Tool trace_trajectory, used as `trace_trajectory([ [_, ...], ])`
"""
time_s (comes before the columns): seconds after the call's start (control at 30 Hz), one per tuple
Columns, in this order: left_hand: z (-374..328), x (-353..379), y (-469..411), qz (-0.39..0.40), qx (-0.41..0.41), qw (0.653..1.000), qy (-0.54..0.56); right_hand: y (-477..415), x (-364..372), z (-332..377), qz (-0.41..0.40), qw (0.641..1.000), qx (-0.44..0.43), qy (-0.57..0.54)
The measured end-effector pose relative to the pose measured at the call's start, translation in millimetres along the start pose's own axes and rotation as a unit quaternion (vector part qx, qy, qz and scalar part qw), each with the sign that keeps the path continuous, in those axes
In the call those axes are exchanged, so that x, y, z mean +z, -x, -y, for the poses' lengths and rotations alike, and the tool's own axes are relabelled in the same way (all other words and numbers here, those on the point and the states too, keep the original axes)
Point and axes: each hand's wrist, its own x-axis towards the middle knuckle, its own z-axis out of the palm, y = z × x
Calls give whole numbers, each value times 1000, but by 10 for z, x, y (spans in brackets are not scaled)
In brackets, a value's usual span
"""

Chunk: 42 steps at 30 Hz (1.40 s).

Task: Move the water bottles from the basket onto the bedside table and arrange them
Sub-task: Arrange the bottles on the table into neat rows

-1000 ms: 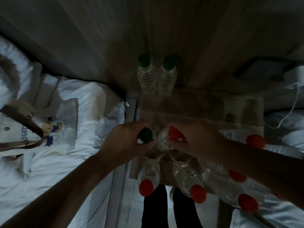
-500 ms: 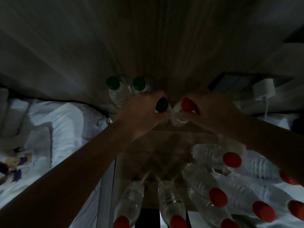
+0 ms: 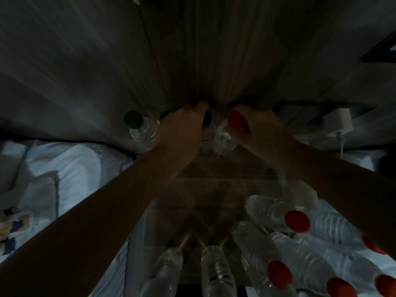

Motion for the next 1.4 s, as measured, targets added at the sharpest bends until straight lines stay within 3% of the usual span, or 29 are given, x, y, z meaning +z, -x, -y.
trace_trajectory([
  [0.13, -34, 46, 32, -12, -36, 999, -19, 56, 32, 29, -9, 998, 41, -46],
  [0.33, 20, -111, 519, -65, -43, 989, 127, 323, 142, 55, 9, 956, 199, -216],
  [0.4, 108, -123, 717, -43, -70, 989, 124, 329, 186, 79, 84, 883, 337, -317],
  [0.47, 264, -36, 818, 42, -137, 981, 128, 292, 212, 130, 199, 792, 447, -365],
  [0.57, 513, 199, 801, 132, -298, 920, 217, 265, 425, 206, 317, 749, 494, -307],
  [0.67, 697, 537, 716, 128, -393, 849, 329, 249, 785, 297, 241, 761, 523, -299],
  [0.77, 740, 817, 578, 109, -433, 806, 389, 225, 1143, 343, 103, 812, 484, -309],
  [0.93, 732, 1132, 430, 51, -400, 827, 393, 76, 1491, 372, 16, 847, 464, -259],
  [1.13, 739, 1277, 417, -23, -379, 852, 360, 42, 1653, 329, -43, 847, 469, -244],
  [1.23, 688, 1284, 410, -28, -377, 841, 387, 47, 1723, 314, -83, 838, 477, -253],
  [1.4, 721, 1326, 420, -32, -382, 825, 416, 47, 1741, 306, -75, 839, 472, -260],
])
